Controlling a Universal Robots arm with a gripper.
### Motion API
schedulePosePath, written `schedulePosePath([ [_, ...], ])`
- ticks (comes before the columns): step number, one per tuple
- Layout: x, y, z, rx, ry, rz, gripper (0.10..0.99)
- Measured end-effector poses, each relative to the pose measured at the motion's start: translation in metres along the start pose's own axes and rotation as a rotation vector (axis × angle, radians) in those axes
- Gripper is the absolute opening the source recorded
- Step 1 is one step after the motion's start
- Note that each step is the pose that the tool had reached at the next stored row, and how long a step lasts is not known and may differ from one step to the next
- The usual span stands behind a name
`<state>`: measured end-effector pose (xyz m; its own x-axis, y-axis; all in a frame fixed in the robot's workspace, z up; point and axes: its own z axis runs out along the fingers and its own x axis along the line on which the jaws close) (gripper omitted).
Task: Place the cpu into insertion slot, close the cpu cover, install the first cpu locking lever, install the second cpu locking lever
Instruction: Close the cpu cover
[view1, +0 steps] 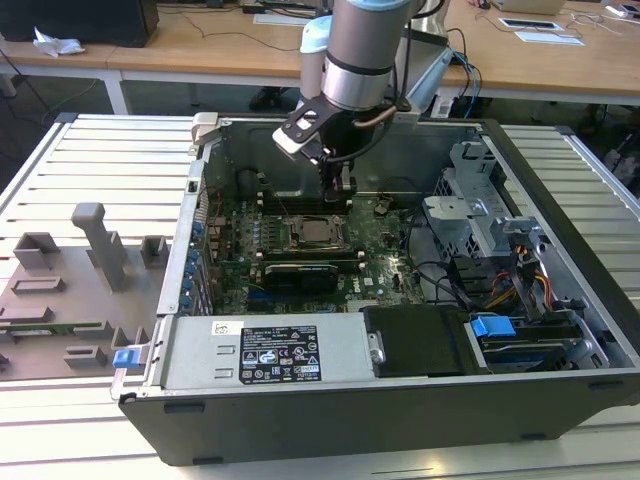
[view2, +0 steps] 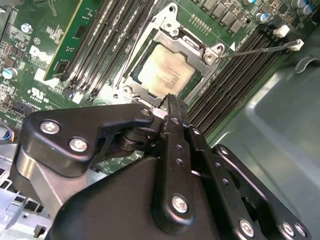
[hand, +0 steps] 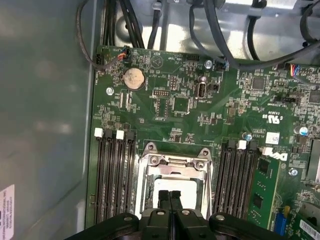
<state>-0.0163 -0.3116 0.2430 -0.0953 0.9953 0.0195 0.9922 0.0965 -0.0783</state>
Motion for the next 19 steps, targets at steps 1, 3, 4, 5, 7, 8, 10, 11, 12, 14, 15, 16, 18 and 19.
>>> schedulePosePath([
  [1, 0.0001, -0.0017, 0.0018, 0.0, 0.0, 0.0, 0.106],
  [3, 0.0005, -0.0054, 0.0062, 0.0, 0.0, 0.0, 0.106],
  [4, 0.0007, -0.0088, 0.0101, 0.0, 0.0, 0.0, 0.106],
  [5, 0.0012, -0.0135, 0.0136, 0.0, 0.0, 0.0, 0.106],
  [7, 0.0017, -0.02, 0.0167, 0.0, 0.0, 0.0, 0.106],
  [8, 0.0021, -0.0248, 0.0179, 0.0, -0.0002, 0.0, 0.106],
  [10, 0.0031, -0.0336, 0.0199, 0.0, 0.0001, 0.0, 0.106],
  [11, 0.0033, -0.0365, 0.0208, 0.0, 0.0, 0.0, 0.106],
  [12, 0.0034, -0.0377, 0.0219, 0.0, 0.0001, 0.0, 0.106],
  [14, 0.0036, -0.0401, 0.0249, 0.0, 0.0, 0.0, 0.106],
  [15, 0.0036, -0.0408, 0.0257, 0.0, -0.0001, 0.0, 0.106],
  [16, 0.0036, -0.0408, 0.026, 0.0, -0.0001, 0.0, 0.106],
  [18, 0.0036, -0.0408, 0.0269, 0.0, 0.0, 0.0, 0.106],
  [19, 0.0036, -0.0408, 0.0274, 0.0, 0.0, 0.0, 0.106],
])
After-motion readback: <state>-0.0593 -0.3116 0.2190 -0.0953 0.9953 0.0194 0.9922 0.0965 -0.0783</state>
